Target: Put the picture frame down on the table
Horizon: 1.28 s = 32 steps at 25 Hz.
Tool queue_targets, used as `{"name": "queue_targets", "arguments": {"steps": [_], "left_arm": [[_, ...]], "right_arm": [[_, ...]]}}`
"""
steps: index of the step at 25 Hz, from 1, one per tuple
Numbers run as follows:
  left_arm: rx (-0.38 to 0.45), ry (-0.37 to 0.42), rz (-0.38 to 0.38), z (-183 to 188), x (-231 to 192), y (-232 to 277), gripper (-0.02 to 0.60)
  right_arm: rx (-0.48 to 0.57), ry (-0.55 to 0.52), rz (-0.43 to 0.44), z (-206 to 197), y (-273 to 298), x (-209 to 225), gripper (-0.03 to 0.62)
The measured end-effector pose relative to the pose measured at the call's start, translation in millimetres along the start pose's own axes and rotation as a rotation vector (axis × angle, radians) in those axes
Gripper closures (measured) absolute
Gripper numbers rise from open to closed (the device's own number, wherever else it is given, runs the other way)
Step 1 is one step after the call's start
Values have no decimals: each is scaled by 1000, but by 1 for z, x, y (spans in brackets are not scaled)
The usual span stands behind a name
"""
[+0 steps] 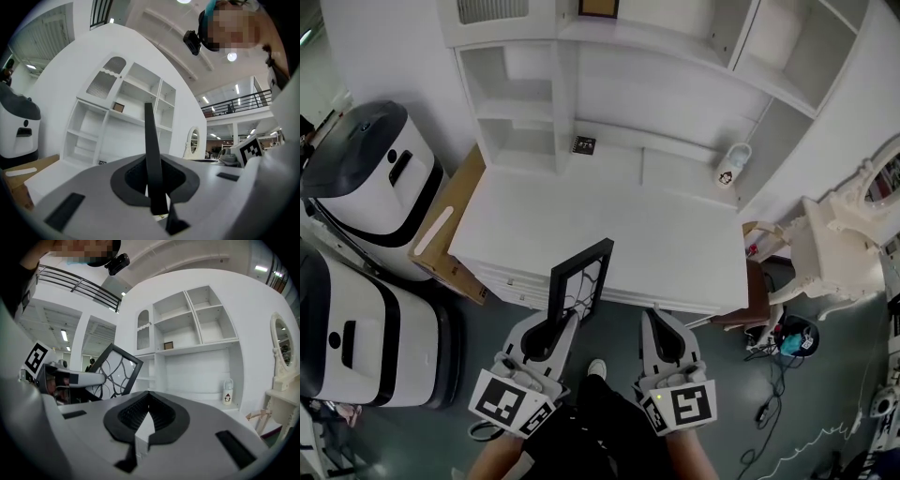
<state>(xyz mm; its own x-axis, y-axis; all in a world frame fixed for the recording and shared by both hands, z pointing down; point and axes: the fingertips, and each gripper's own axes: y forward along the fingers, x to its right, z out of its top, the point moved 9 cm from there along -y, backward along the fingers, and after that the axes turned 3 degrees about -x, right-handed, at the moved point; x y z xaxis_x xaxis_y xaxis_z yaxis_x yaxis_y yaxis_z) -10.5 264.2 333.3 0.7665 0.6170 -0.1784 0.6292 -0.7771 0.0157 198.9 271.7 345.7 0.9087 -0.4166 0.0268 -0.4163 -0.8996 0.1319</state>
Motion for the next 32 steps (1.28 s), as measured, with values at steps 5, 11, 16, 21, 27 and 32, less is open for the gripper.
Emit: {"name": "queue_targets", "arguments": {"steps": [5,11,16,21,27,32], "left_arm": [[6,-2,46,4,-14,36,557],[17,14,105,-1,-20,52,557],[7,-3,141,5,-39,84,557],[8,-24,183,0,-48,94,557],[11,-17,207,6,-53,99,557],[5,-11,210,9,-56,101,557]], "right_arm": [[0,-5,56,7,40,28,592],[12,-22,121,5,67,43,592],[-9,-13,150,11,99,67,592],[-31,-15,173,7,112,77,592],[-32,-20,205,9,123,79,592],[-22,-13,206,12,127,80,592]]}}
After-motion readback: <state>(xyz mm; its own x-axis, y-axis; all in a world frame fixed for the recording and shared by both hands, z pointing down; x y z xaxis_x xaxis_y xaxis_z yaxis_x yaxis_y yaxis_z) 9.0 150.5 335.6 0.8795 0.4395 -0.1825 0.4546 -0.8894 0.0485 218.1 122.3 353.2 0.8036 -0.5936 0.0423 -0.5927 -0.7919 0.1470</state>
